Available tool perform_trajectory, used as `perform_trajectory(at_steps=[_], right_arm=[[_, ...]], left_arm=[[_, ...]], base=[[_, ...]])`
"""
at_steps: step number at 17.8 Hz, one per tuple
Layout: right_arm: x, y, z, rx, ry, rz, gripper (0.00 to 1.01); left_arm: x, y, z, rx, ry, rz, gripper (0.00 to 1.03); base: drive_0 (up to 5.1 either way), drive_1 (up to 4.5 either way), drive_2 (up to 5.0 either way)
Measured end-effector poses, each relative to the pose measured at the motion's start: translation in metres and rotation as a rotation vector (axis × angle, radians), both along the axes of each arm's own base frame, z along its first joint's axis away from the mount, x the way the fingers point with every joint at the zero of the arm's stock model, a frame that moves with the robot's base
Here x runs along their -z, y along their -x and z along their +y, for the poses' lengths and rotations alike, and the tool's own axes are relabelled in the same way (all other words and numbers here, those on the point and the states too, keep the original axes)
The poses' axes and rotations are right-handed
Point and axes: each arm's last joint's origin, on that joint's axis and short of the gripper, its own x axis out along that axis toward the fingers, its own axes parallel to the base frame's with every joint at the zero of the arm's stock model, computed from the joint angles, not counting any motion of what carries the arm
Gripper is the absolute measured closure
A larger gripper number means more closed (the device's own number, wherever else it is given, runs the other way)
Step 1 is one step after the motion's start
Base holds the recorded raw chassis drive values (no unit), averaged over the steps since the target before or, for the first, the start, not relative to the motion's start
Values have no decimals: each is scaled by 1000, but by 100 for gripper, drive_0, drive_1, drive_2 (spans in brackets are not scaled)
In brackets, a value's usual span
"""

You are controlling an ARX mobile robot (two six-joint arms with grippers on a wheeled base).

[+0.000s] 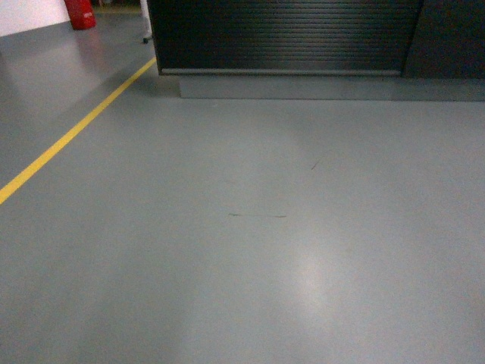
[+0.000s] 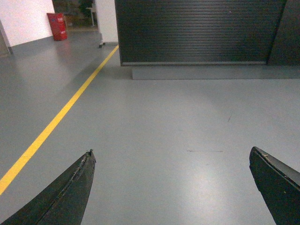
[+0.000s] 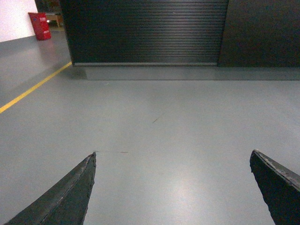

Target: Place dark red mango on scale at checkout

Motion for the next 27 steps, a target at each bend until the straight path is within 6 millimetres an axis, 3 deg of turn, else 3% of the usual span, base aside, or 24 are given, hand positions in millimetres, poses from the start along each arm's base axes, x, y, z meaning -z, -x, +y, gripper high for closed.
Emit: perform_trajectory(at_steps=[14, 27], right_arm=[[0, 0, 0, 0, 0, 0, 3], [0, 0, 0, 0, 0, -2, 3]], left_arm=[[0, 0, 0, 0, 0, 0, 5], [0, 0, 0, 0, 0, 1, 5]], base=[[0, 0, 0], [-3, 403, -409]])
